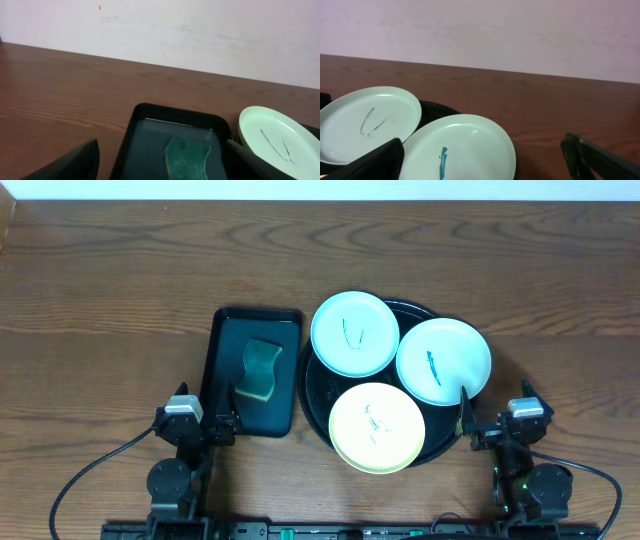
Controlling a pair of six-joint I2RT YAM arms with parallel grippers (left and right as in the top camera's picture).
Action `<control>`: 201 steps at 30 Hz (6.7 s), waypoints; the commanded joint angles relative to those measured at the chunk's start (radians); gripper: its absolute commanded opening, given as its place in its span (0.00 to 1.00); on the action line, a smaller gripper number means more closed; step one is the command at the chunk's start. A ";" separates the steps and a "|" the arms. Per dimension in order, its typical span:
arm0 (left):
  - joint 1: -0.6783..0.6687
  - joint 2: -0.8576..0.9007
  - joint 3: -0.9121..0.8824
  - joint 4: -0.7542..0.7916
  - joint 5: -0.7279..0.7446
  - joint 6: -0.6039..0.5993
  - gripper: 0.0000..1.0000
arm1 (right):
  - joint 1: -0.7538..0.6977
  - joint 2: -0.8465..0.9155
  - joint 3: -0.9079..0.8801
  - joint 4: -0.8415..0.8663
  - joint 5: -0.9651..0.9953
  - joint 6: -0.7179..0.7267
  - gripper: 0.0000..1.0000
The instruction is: Clean dirty plates on tray and stack at the side
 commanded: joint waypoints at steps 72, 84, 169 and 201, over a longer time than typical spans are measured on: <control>-0.175 1.704 1.038 -0.568 -0.008 0.016 0.53 | 0.117 1.178 0.882 -0.766 -0.231 0.168 0.79; -0.175 1.783 1.038 -0.577 0.000 0.016 0.08 | 0.117 1.180 0.881 -0.782 -0.230 0.168 0.76; -0.686 1.536 1.115 -0.636 0.030 -0.414 0.08 | 0.254 1.616 0.791 -0.671 -0.240 0.251 0.01; -0.085 1.697 1.107 -0.665 0.101 -0.158 0.09 | 0.630 1.194 0.865 -0.557 0.830 0.132 0.01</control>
